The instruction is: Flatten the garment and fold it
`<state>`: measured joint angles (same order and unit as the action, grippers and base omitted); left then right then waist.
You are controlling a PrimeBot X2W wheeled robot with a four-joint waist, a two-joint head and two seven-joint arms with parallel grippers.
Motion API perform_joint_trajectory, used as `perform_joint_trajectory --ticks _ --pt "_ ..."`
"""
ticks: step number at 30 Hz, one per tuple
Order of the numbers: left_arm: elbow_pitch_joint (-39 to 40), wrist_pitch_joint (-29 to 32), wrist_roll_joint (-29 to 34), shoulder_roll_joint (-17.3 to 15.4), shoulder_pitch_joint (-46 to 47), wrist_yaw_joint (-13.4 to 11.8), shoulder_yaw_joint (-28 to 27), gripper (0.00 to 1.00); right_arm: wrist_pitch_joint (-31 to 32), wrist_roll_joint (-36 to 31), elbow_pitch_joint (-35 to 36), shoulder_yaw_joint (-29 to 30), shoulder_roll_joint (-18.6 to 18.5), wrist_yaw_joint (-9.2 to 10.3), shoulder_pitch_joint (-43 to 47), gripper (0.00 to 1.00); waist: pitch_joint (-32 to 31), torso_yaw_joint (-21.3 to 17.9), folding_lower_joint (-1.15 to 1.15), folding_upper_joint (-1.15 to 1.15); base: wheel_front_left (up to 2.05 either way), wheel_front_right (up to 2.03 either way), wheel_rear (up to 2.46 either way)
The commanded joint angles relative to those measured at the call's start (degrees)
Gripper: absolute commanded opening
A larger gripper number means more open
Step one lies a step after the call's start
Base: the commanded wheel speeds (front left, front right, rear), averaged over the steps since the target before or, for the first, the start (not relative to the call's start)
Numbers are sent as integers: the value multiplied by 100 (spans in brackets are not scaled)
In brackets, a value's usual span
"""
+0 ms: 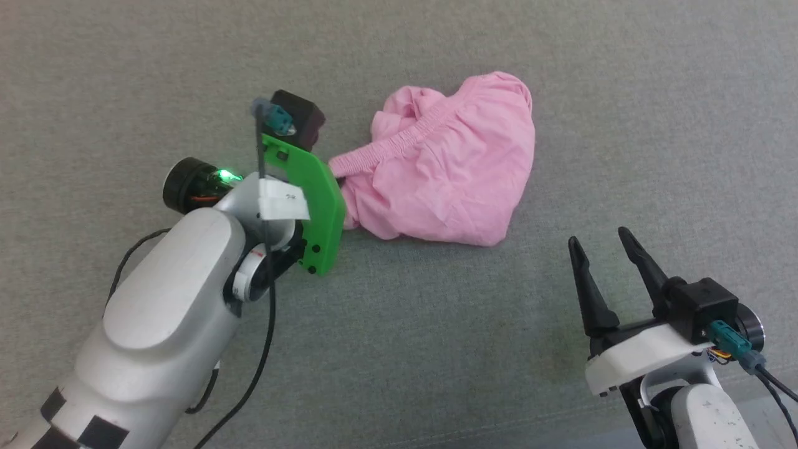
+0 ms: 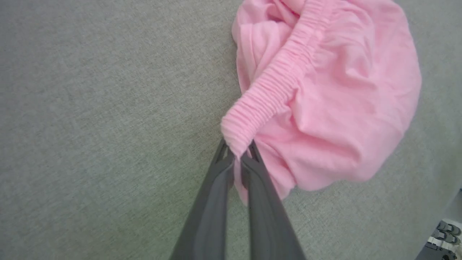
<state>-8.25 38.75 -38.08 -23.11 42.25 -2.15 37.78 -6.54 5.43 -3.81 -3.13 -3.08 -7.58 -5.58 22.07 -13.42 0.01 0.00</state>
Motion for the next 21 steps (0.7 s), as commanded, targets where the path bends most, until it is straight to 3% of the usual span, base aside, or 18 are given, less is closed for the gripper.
perform_joint_trajectory --ticks 1,10,17,21 --pt "56 -174 -27 -24 -124 -41 -82 0 10 -33 -23 -4 20 9 -55 100 -285 169 -1 0 0 0 0" --pt "607 -1250 24 -386 -352 -308 -800 0 243 -67 -53 -63 20 9 88 100 -1003 505 -1 0 0 0 0" --pt "1121 -1979 233 -649 280 -476 -1497 0 361 -15 -21 -85 20 9 161 100 -1265 594 -1 0 0 0 0" --pt "1243 -2157 409 -646 641 -350 -1447 0 376 13 -20 -98 20 9 184 100 -1316 572 -1 0 0 0 0"
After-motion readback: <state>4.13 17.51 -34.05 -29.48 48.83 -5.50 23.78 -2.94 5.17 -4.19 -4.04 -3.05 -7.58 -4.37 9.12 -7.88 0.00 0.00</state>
